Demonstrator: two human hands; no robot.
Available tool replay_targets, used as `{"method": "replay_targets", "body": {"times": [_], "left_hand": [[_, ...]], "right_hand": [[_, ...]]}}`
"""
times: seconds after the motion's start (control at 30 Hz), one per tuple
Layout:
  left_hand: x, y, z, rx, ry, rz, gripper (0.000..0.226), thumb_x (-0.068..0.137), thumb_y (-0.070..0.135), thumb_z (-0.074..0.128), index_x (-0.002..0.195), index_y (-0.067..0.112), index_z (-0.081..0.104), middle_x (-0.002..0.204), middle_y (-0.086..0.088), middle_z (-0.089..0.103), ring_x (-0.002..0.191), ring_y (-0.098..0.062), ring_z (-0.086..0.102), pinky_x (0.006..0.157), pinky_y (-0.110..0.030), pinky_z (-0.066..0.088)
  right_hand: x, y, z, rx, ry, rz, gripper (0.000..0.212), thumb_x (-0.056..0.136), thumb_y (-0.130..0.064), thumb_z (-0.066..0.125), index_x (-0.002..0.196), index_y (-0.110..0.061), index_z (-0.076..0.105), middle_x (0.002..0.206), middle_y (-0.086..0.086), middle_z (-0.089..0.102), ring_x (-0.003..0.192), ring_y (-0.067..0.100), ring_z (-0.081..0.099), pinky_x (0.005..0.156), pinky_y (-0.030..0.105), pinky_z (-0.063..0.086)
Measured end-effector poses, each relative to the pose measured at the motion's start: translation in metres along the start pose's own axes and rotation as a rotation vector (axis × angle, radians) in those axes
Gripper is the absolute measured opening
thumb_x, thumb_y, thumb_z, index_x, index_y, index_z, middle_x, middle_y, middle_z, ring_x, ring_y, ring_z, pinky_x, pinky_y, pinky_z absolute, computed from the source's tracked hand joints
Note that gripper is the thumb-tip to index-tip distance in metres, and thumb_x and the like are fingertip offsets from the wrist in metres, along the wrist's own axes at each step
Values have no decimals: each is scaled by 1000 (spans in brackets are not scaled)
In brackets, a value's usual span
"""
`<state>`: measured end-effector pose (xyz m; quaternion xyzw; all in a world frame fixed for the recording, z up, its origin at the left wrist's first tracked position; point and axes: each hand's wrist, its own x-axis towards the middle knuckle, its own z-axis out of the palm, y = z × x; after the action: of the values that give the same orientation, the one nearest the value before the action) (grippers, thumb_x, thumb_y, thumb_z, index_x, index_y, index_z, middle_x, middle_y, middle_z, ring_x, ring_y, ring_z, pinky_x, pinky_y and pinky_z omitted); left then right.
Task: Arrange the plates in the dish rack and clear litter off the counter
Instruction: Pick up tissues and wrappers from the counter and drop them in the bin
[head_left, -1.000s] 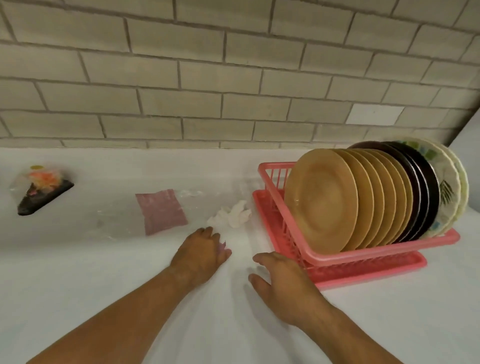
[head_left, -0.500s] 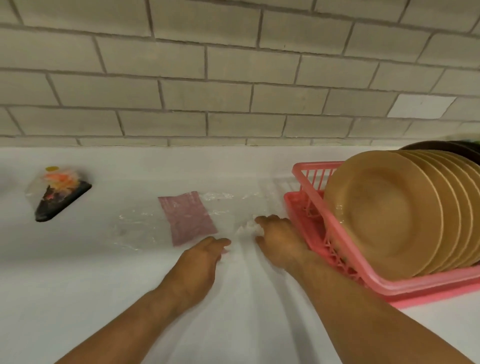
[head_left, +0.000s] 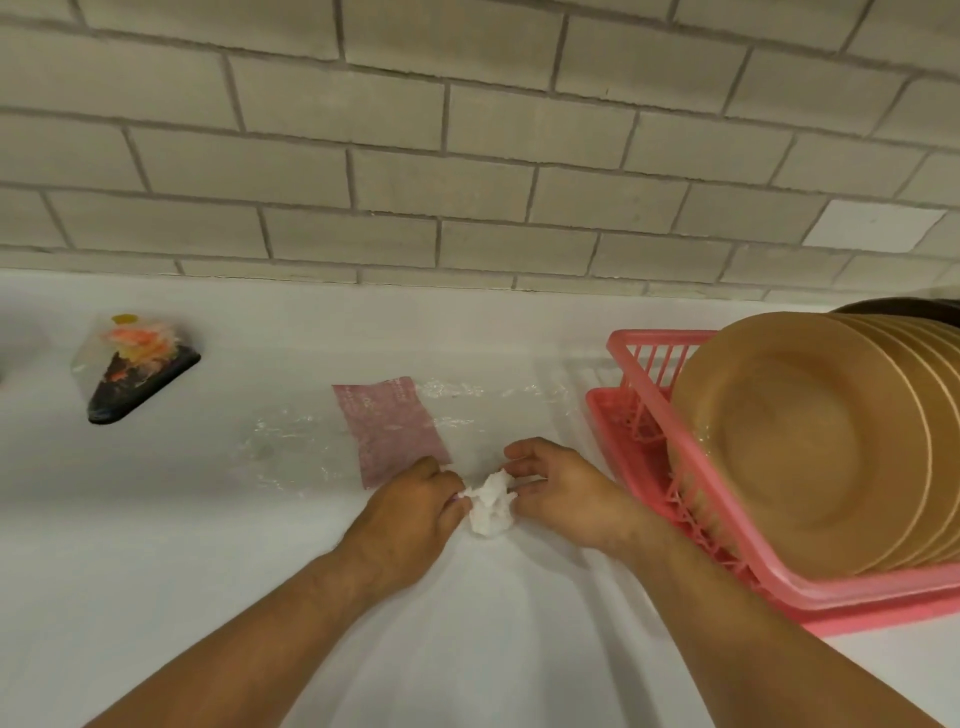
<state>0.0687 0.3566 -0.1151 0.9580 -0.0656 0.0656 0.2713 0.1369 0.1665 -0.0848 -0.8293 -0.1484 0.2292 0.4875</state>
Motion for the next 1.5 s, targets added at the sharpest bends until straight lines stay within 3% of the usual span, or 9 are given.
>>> {"method": "replay_targets", "body": {"times": [0.13, 0.3, 0.5, 0.63, 0.8, 1.03, 1.17, 1.3, 1.5], "left_hand": [[-8, -5, -5, -45, 51, -30, 21, 101, 24, 37, 112, 17, 53, 101, 11, 44, 89, -9, 48, 78, -15, 35], [-21, -11, -22, -49, 1, -64, 43, 94, 2, 41, 134, 19, 48, 120, -1, 60, 104, -21, 57, 84, -29, 44], [-35, -18, -50, -179, 85, -122, 27, 91, 19, 43, 72, 23, 63, 78, 5, 55, 72, -10, 54, 64, -19, 40], [-34, -17, -60, -171, 257, -185, 41, 85, 45, 59, 51, 25, 48, 65, 1, 48, 57, -8, 49, 55, -16, 33], [-34, -10, -67, -271, 349, -274, 27, 79, 22, 71, 58, 11, 57, 74, 1, 57, 64, -9, 56, 59, -17, 41], [-41, 3, -71, -580, 221, -334, 31, 87, 12, 61, 91, 42, 68, 81, 3, 66, 56, -20, 62, 50, -29, 55], [-44, 15, -66, -585, 212, -347, 33, 90, 12, 56, 88, 40, 73, 73, 8, 66, 43, -15, 57, 41, -28, 49], [-46, 38, -64, -474, 221, -350, 13, 81, 33, 70, 70, 27, 72, 65, 4, 66, 45, -12, 56, 38, -29, 47], [-53, 71, -60, -167, 143, -360, 34, 65, 46, 82, 72, 25, 56, 75, 6, 60, 61, -11, 56, 51, -23, 38]], "right_hand": [[18, -7, -7, -365, 203, -54, 30, 86, -10, 53, 110, -27, 60, 112, -9, 61, 87, 4, 60, 67, 10, 44], [59, -10, 6, -749, 105, -148, 45, 95, -44, 46, 138, -33, 43, 152, -8, 28, 140, 15, 24, 109, 30, 28], [72, -4, 37, -959, 36, 51, 87, 67, -93, 7, 144, -54, 6, 155, -1, 14, 141, 34, 10, 108, 61, 12], [60, 0, 55, -842, 273, -8, 43, 88, -64, 36, 108, -32, 57, 122, 2, 44, 122, 26, 41, 105, 50, 27], [33, 4, 52, -641, 391, -172, 7, 92, -20, 49, 88, -15, 48, 96, 1, 45, 84, 19, 52, 69, 22, 35], [-15, -9, 44, -1082, 25, -167, 76, 80, -26, 69, 143, -32, 29, 128, 6, 43, 101, 30, 52, 78, 35, 47], [-39, -9, 55, -1168, 28, -180, 46, 89, -38, 51, 128, -14, 50, 131, 11, 41, 100, 30, 50, 78, 37, 43], [-64, 4, 59, -924, 79, -117, 61, 83, -68, 33, 111, -19, 56, 112, 5, 48, 97, 26, 46, 80, 37, 40], [-98, 14, 42, -772, 119, -131, 23, 93, -24, 43, 92, -10, 61, 105, 5, 45, 100, 24, 47, 85, 31, 45]]}}
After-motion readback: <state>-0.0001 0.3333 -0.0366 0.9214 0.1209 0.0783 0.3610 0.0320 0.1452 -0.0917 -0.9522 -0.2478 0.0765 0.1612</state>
